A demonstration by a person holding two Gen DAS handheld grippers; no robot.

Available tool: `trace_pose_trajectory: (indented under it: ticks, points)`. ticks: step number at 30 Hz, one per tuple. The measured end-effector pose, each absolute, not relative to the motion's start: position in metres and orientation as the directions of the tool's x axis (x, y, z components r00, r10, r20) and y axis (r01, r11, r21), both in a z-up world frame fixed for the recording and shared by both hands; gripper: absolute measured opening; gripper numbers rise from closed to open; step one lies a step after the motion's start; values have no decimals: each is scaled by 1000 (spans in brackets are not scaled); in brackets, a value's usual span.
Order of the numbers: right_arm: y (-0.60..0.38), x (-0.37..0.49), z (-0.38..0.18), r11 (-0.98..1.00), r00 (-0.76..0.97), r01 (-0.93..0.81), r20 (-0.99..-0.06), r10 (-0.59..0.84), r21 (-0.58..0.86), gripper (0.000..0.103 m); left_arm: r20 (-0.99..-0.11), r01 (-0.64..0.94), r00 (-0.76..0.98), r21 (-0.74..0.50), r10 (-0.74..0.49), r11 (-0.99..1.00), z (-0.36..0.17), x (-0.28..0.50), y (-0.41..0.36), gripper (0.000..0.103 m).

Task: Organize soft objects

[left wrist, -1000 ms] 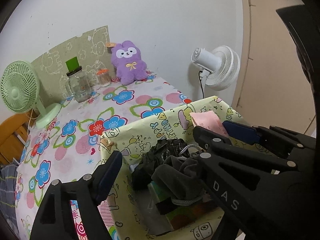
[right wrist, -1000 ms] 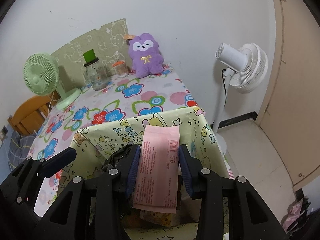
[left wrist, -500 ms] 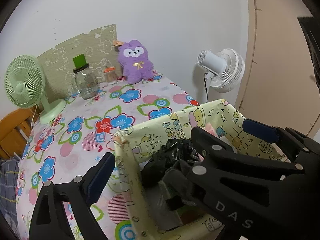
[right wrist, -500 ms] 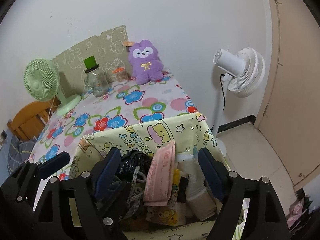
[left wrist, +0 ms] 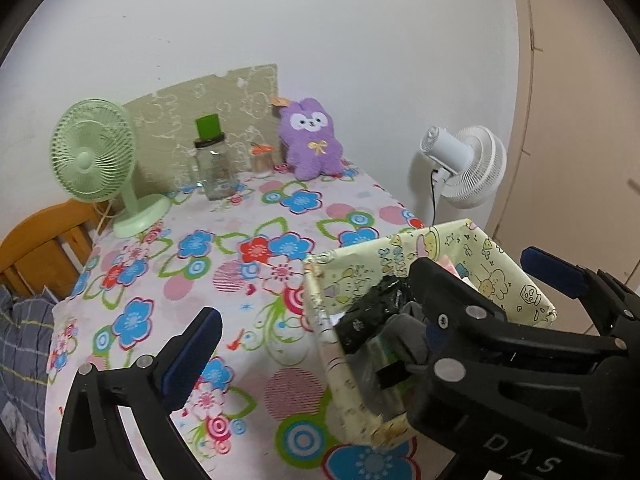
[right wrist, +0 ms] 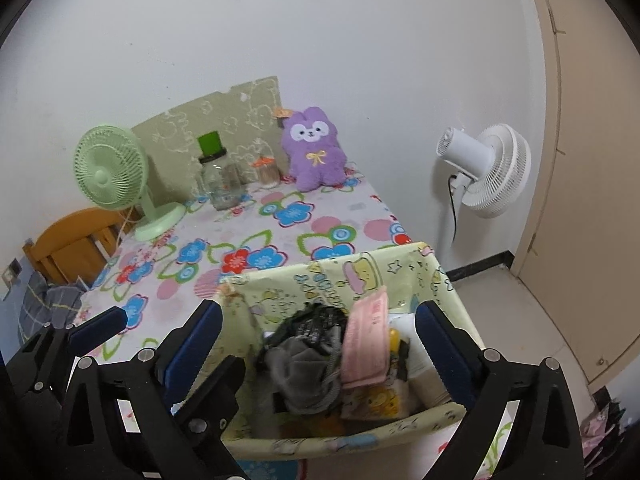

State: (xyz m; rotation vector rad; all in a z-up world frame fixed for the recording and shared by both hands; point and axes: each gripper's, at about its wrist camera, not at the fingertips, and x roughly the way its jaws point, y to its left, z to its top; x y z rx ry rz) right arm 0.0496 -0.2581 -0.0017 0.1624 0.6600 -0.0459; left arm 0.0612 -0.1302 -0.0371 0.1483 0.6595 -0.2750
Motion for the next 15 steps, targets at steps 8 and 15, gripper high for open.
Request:
trace_pose_trajectory:
  ticks: [8, 15]
  points:
    - [-228, 29, 19, 993, 826, 48, -563, 19, 104, 100, -579, 225, 799, 41, -161, 973, -21, 41, -94, 103]
    - [-204, 14, 34, 996, 851, 9, -523, 41, 93, 100, -537, 147, 837, 38, -103, 988, -8, 23, -59, 103]
